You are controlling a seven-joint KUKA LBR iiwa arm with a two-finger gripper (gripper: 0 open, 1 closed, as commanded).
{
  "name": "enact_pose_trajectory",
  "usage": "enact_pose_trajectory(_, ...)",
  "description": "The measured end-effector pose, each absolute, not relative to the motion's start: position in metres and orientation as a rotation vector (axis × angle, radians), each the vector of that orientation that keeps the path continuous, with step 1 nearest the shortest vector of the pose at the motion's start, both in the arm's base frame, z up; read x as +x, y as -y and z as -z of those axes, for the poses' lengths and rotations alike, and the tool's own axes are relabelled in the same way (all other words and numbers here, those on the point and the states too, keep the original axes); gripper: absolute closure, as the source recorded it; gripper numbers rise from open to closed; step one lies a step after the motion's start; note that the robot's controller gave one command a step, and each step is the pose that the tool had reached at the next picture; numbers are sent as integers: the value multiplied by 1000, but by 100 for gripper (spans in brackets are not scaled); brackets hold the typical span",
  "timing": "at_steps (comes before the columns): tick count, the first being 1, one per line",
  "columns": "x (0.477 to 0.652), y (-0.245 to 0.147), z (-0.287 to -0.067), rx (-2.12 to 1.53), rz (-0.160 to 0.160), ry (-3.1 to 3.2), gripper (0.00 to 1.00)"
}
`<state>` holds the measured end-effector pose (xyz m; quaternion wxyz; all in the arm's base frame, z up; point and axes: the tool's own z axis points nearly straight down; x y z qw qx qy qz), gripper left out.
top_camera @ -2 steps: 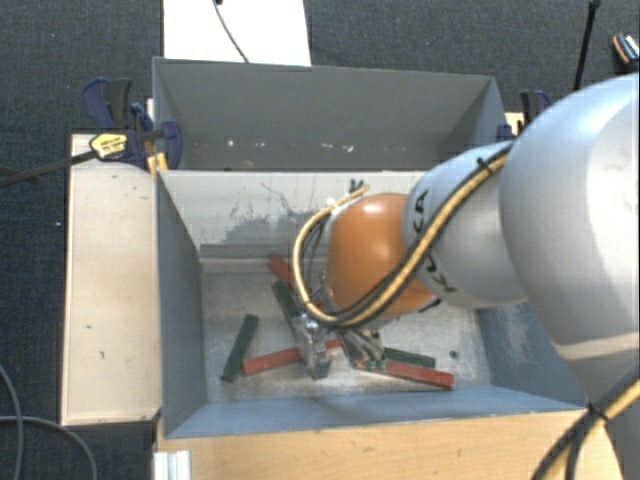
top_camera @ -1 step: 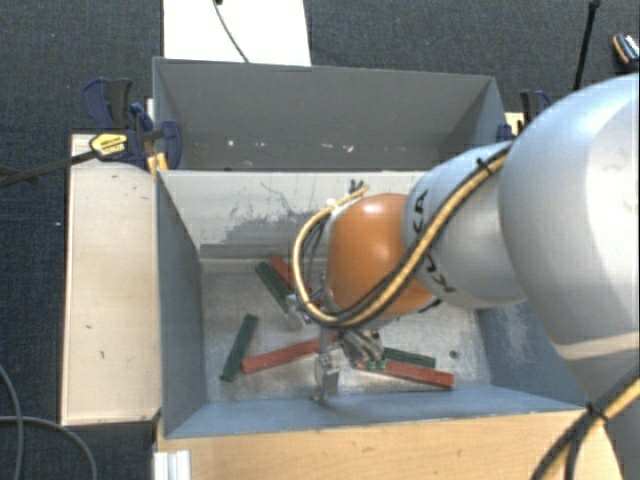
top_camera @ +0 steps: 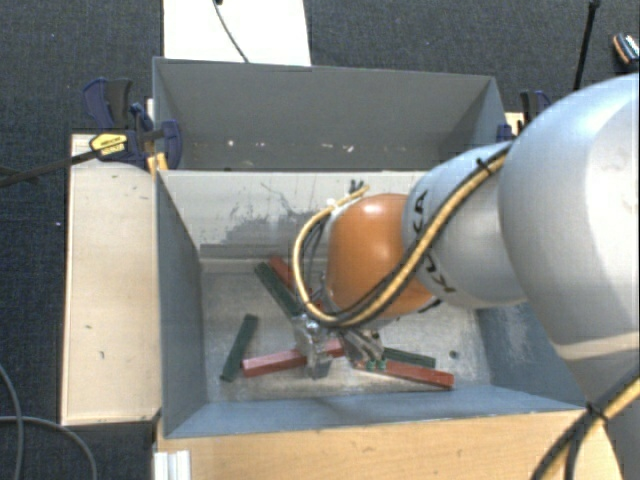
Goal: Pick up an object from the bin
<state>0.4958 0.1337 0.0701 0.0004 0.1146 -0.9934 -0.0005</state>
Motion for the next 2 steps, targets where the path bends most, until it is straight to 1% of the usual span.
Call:
enact_pose_trajectory(1, 546, -190, -172, 357, 8, 3135, 100)
enact_pose_trajectory(2, 569, -220, -252, 347, 8, 3135, 100)
